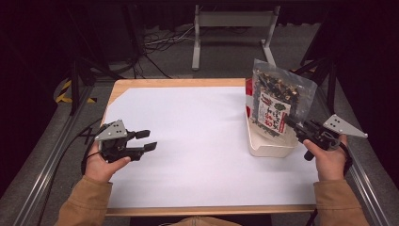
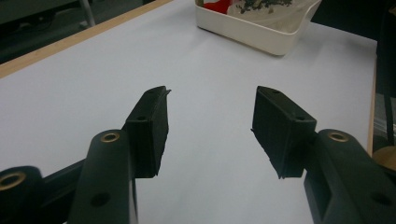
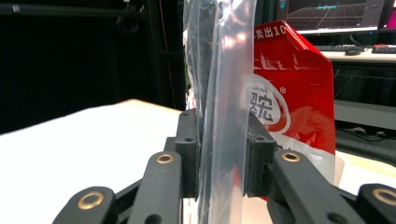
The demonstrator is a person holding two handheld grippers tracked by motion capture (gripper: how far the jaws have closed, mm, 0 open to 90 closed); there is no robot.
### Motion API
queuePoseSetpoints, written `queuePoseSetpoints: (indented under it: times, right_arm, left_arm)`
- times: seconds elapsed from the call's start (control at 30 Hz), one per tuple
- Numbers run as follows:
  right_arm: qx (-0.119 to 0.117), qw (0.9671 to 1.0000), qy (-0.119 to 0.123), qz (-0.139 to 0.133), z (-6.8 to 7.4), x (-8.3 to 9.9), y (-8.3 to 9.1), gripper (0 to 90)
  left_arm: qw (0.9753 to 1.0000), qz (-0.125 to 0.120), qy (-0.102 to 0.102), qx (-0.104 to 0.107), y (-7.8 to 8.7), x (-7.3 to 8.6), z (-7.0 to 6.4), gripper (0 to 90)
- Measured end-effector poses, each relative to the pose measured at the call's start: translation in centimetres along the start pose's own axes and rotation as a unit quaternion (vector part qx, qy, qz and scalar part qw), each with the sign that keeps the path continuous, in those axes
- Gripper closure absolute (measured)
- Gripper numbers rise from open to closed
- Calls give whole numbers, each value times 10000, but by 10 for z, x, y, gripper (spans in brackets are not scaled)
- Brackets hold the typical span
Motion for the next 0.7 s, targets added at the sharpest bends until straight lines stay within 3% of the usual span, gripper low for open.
queuePoseSetpoints:
  times: [0.23,0.7]
  right_arm:
    - [48,9988,42,492,4,2,0,725]
    - [98,9953,79,965,2,18,5,729]
  left_arm:
    - [10000,7,40,7,1,0,0,463]
    - [10000,34,12,16,-2,0,-1,464]
Point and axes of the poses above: each handheld gripper's, and its own axes: y roughly backward along the jaws, x roughly out of its underside, z roughly to its left, the point moved 7 cm from there along -y, roughly forward along the jaws, and after that the axes turned 1 degree about y, right-handed, at the moved point
